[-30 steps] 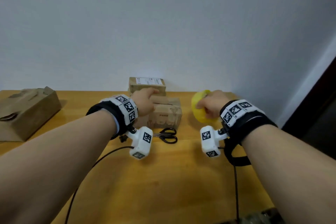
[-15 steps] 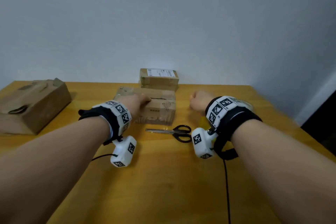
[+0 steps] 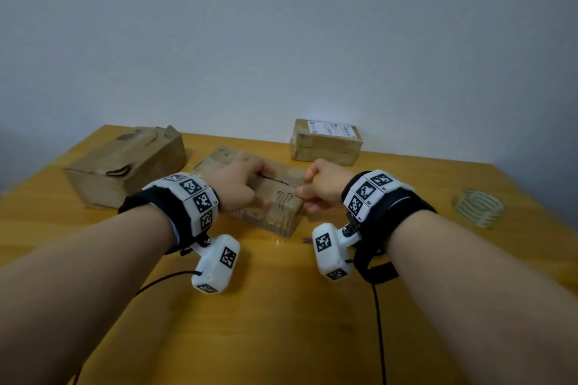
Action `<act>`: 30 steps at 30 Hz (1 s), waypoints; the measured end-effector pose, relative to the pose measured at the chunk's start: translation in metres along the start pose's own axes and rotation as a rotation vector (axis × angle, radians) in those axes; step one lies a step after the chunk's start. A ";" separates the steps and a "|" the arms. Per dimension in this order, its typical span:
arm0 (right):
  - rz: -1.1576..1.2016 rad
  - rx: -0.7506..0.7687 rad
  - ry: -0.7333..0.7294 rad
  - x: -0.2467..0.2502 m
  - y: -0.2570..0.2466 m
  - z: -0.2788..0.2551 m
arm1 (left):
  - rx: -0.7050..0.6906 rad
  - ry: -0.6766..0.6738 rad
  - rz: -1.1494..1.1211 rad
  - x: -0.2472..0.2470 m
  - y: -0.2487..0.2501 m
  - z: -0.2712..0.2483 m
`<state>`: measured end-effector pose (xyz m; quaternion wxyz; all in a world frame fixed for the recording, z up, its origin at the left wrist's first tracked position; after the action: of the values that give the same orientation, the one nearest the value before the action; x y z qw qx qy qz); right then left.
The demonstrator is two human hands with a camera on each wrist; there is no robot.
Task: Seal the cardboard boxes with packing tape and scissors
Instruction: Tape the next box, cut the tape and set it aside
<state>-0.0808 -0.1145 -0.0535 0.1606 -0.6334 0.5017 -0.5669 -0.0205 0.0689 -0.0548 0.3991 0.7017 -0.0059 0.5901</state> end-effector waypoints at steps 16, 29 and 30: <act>-0.022 -0.019 -0.120 -0.011 -0.006 -0.004 | -0.056 -0.040 -0.167 -0.013 0.004 -0.002; -0.512 0.211 0.084 -0.003 -0.022 -0.005 | -0.029 -0.070 -0.392 -0.011 0.004 -0.001; -0.528 0.198 0.046 -0.003 -0.023 -0.007 | -0.027 -0.082 -0.381 -0.008 0.004 -0.001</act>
<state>-0.0764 -0.0994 -0.0353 0.0572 -0.7102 0.2649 -0.6498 -0.0253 0.0629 -0.0599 0.5123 0.7084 0.1028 0.4745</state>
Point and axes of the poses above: each hand's wrist, its own z-axis towards the middle knuckle, its own x-axis out of the back of the hand, y = z × x, the point moved 3 cm from there along z, towards the middle knuckle, and after that the axes turned 4 degrees about y, right-handed, at the moved point
